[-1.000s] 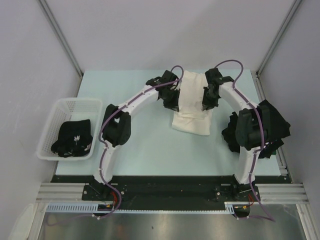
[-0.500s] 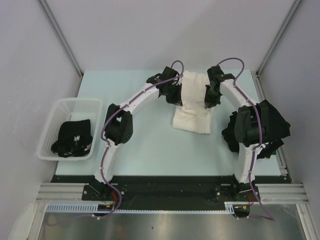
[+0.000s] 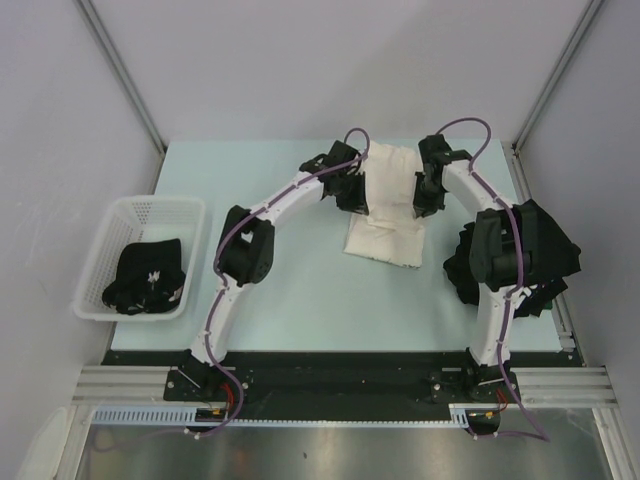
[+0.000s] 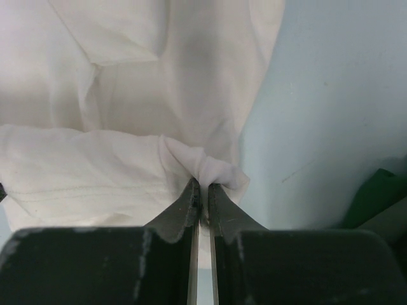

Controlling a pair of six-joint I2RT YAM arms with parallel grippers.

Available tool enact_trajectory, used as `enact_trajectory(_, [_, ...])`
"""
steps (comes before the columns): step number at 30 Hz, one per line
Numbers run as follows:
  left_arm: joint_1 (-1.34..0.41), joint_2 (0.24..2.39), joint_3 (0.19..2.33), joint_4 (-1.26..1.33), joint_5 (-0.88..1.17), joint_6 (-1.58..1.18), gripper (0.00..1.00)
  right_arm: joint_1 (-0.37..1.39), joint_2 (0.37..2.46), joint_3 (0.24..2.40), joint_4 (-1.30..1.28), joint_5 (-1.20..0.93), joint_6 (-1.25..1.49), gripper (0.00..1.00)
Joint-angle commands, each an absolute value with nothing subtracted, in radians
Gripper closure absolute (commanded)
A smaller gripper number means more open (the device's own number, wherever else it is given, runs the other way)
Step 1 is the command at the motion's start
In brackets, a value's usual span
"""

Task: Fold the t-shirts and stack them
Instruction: Fold the folded rectangular tshirt in 1/3 of the way

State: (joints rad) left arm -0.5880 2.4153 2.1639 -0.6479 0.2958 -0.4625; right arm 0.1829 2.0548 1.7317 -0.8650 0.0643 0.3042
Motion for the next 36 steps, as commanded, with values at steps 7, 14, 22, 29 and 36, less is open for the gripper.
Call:
enact_trajectory(7, [-0.563, 2.370, 2.155, -0.555, 0.224, -0.437, 0.66, 0.167, 2.086, 1.773, -0.824, 0.175, 0.246, 0.59])
enact_trajectory(14, [-0.561, 2.261, 2.039, -0.554, 0.199, -0.426, 0.62, 0.167, 2.033, 1.819, -0.828, 0.244, 0.225, 0.52])
enact_trajectory(22, [-0.563, 2.031, 1.714, -0.488, 0.210, -0.425, 0.62, 0.233, 1.890, 1.806, -0.877, 0.249, 0.244, 0.52])
enact_trajectory(29, [-0.584, 1.915, 1.560, -0.459, 0.225, -0.428, 0.62, 0.327, 1.764, 1.665, -0.884, 0.252, 0.297, 0.92])
enact_trajectory(36, [-0.601, 1.798, 1.476, -0.482, 0.222, -0.422, 0.62, 0.385, 1.735, 1.490, -0.836, 0.259, 0.356, 1.00])
